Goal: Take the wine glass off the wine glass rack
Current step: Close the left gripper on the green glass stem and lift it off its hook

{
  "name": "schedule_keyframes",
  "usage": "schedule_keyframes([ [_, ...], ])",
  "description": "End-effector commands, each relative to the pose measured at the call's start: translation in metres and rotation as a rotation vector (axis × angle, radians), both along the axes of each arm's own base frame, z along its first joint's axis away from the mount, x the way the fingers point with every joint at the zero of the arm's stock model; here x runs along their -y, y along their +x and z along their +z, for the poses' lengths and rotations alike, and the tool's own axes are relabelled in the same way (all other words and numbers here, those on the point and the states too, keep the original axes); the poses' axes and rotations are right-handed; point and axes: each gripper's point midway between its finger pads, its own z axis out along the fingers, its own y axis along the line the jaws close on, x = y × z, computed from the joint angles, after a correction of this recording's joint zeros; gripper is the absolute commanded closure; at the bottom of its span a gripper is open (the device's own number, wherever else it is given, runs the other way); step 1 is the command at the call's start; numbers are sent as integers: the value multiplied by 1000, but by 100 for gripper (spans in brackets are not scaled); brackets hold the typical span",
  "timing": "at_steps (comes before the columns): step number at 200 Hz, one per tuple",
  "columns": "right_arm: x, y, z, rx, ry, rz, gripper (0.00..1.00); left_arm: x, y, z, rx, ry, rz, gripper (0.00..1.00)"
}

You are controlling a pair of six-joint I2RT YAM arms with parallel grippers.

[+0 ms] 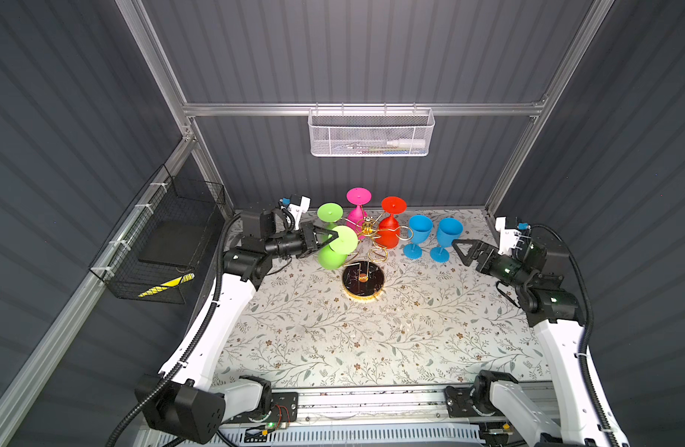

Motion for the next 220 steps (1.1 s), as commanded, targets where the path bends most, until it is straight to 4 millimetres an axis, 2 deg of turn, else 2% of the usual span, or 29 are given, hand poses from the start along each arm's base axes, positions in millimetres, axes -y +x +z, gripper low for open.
schedule_keyframes([
  [1, -2, -6, -6, -14, -10, 13, 3, 3, 3, 4, 22, 2, 1, 100],
  [102, -2, -8, -10, -18, -10, 8, 1, 13, 18, 1, 36, 22, 14, 100],
  [220, -2, -7, -10, -21, -3, 12, 1, 13, 37, 6, 47, 10, 69, 100],
])
